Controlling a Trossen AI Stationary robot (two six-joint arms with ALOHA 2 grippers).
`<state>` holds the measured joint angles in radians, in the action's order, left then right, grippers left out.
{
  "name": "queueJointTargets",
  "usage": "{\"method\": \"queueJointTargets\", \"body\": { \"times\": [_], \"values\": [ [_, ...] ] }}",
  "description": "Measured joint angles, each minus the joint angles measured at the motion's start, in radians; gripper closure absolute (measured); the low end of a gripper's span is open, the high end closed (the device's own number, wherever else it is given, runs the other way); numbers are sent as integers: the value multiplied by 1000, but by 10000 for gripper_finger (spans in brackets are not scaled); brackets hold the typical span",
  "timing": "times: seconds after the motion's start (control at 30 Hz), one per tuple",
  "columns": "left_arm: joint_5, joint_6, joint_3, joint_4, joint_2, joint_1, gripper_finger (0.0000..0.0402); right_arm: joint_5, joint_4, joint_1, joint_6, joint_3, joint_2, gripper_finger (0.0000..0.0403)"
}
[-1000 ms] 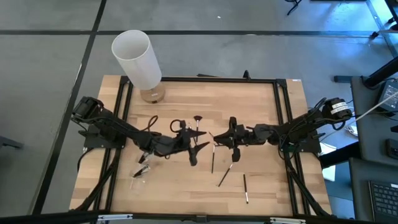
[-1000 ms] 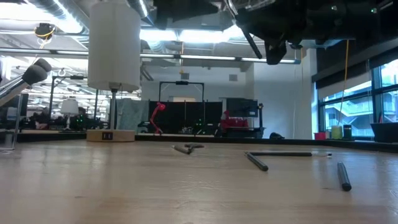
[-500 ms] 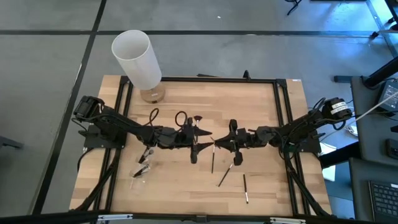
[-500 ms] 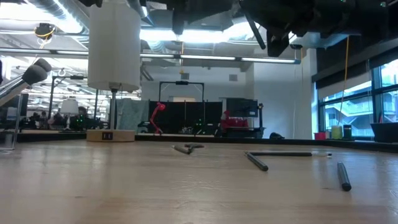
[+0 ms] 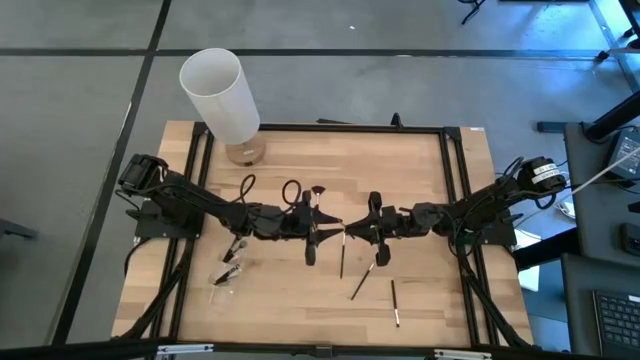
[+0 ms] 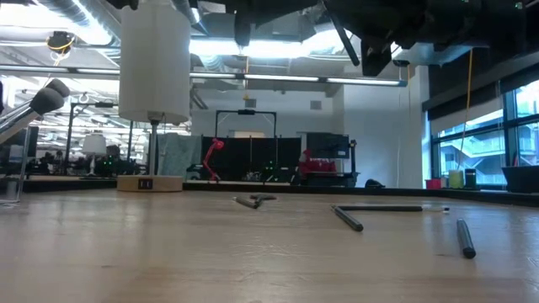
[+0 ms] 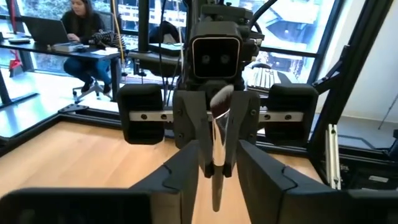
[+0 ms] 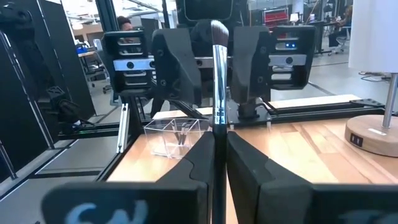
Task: Put items in baskets/containers
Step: Put the black eyeshadow brush into the transparent organizer
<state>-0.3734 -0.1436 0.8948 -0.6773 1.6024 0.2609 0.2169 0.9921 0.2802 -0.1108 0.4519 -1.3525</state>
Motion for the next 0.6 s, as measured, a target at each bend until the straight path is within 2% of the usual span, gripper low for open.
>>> {"method": "queueJointTargets", "body": {
  "times": [0.43, 0.6],
  "values": [
    [57, -35, 0, -90, 69, -37, 287, 0, 3, 0, 10, 0, -1, 366],
    [77, -37, 0, -90, 69, -39, 308, 0, 1, 0, 10, 0, -1, 366]
  ]
}}
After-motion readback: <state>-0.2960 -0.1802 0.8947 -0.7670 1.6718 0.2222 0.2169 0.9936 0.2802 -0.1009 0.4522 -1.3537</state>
